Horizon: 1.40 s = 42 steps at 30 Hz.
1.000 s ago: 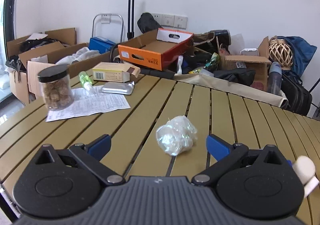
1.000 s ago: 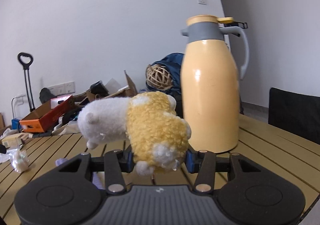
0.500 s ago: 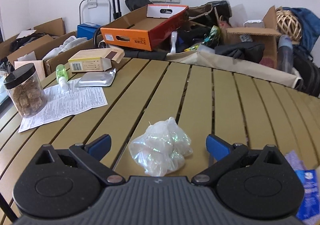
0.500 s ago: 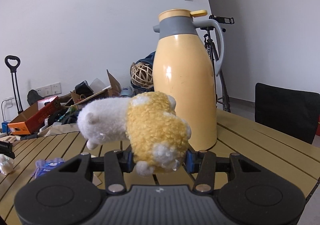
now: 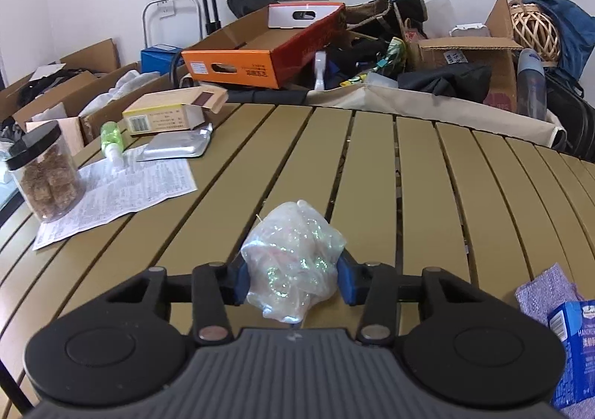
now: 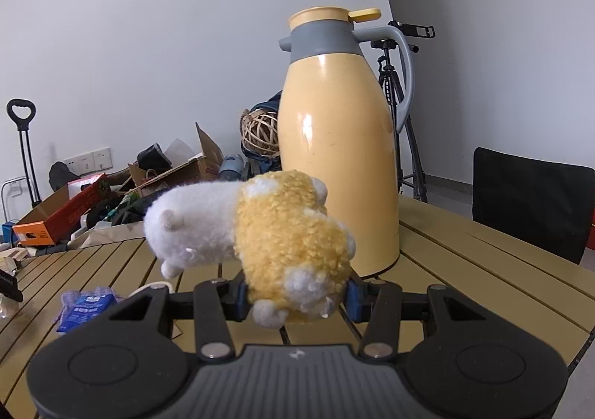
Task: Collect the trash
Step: 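Close the left tool on the clear plastic bag while the right tool holds the plush, then carry the plush and the clear bag down from the table toward the black bin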
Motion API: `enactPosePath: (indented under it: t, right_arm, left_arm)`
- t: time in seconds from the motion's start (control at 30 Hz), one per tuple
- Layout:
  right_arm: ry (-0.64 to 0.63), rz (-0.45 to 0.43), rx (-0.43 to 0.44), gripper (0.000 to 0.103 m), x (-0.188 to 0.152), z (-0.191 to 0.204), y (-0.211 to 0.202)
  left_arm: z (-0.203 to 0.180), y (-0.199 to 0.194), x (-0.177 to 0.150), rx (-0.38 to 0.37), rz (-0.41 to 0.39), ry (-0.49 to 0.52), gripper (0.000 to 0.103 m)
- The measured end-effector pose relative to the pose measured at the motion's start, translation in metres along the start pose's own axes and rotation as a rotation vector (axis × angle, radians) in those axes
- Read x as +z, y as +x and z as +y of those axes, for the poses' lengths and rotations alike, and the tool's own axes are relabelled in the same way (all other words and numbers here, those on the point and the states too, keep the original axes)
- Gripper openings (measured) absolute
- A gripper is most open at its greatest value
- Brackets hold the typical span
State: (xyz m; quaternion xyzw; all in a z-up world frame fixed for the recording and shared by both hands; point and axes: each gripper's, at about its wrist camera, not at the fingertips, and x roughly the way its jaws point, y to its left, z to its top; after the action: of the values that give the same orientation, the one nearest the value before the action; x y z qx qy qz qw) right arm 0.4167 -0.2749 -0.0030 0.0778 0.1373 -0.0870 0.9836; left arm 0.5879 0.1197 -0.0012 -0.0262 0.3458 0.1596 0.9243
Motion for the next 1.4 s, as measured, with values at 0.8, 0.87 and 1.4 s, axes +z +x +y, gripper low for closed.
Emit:
enactPosePath:
  t: [0.8,0.87,1.4]
  right_arm:
    - [-0.061,-0.065,0.15,0.046,-0.001,0.007,-0.06]
    - [-0.066,-0.07,0.158,0.046,-0.002,0.006,-0.067]
    - [-0.07,-0.096,0.237,0.046,-0.015,-0.008,-0.143]
  left_arm:
    - [-0.007,-0.141,-0.054,-0.131,-0.166,0.054,0.045]
    - [-0.009,-0.153,-0.063,-0.139,-0.173,0.069,0.045]
    - [0.001,-0.241,-0.138,-0.222,-0.183,0.114,0.045]
